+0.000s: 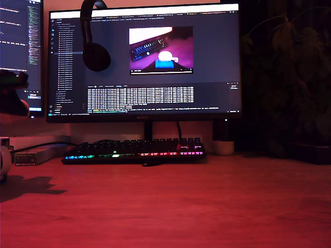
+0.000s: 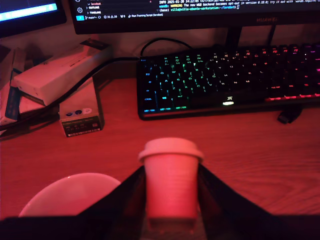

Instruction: Pick up the coffee capsules from the table one by one and drop them inside the nearest coffee cup

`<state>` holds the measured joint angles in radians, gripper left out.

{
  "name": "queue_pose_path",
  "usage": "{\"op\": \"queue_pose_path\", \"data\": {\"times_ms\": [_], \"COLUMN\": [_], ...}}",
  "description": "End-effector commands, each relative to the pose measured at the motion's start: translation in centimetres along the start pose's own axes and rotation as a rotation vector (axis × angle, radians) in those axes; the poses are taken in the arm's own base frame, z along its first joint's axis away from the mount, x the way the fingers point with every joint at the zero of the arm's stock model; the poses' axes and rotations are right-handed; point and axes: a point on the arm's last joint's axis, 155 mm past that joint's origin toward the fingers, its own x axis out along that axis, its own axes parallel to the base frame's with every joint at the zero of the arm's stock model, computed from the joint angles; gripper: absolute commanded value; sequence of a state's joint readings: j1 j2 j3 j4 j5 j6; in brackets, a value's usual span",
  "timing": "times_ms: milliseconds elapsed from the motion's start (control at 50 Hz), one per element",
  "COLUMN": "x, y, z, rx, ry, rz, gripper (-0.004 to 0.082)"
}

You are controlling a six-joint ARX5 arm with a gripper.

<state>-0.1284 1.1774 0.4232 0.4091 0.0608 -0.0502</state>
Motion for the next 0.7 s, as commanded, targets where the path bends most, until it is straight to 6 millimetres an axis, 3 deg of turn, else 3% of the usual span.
{"op": "queue_pose_path", "data": {"times_ms": [0,420,680], "x": [0.2,-0.1,-1.7], "y": [0.1,-0.9,-1.1], "z": [-2.2,-2.8,-2.6], "rx": [-0.006,-0.01,-0.013], "ry": [0.063,0.093,0.115], "rz": [0.001,-0.052,-0.059], "gripper": [0.0219,0.0219,0.0219]}}
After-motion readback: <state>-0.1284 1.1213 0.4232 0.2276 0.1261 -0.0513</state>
